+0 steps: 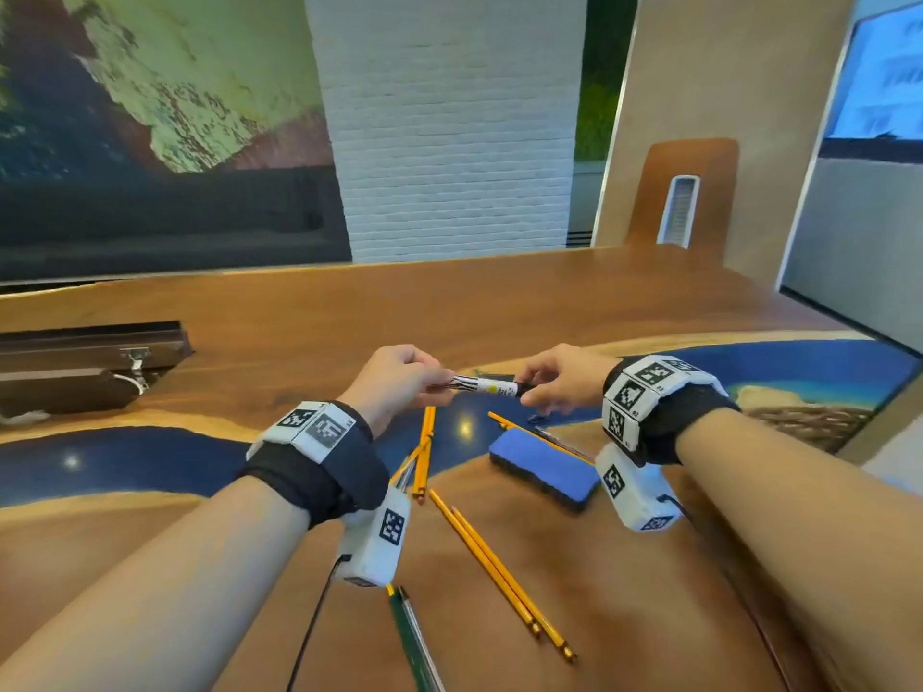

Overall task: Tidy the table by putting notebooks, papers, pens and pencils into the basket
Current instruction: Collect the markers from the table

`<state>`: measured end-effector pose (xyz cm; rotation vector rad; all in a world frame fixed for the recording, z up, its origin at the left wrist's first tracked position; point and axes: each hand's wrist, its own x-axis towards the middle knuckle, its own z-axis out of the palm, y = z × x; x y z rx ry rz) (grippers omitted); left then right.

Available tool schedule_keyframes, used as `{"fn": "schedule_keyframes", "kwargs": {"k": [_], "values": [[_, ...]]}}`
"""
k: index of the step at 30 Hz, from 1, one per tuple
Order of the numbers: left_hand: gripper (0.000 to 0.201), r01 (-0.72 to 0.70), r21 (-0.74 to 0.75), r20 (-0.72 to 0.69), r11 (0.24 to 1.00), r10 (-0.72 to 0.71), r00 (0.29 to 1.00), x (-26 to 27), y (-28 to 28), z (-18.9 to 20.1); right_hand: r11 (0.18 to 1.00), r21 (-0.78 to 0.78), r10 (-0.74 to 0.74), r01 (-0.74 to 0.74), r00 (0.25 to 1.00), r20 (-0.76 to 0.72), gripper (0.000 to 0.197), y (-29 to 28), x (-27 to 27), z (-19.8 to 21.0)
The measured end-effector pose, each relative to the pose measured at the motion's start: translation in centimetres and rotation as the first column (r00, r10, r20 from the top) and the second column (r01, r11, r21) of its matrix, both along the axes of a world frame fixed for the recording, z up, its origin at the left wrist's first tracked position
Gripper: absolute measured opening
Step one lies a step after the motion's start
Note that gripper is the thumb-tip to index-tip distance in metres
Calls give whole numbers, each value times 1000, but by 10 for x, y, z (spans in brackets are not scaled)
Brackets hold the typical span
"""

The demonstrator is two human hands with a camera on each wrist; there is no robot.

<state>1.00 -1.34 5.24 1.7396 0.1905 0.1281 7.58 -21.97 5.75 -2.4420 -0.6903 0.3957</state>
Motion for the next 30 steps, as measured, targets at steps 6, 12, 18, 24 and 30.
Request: {"fn": "schedule_keyframes", "kwargs": {"k": [6,12,18,24,30], "values": [[12,311,200,-121,929,-291,949,-25,-76,-2,996,-66,-53,53,999,2,23,-85,-28,13],[4,428,385,-135,818,-408,903,-19,-152,2,977,-70,-200,204,978,62,24,-163,-44,19],[5,444,467,-89,764,-459,884,-1,-218,-6,918,-121,-356,377,921,160,28,-226,-56,16],[8,414,533,-46,738,-463,885,18,-268,-27,834,-252,-441,491,868,230,33,-256,-43,2],[11,413,621,-75,666,-474,877,33,-283,-43,776,-370,-437,511,858,269,34,-256,-27,-19]]}}
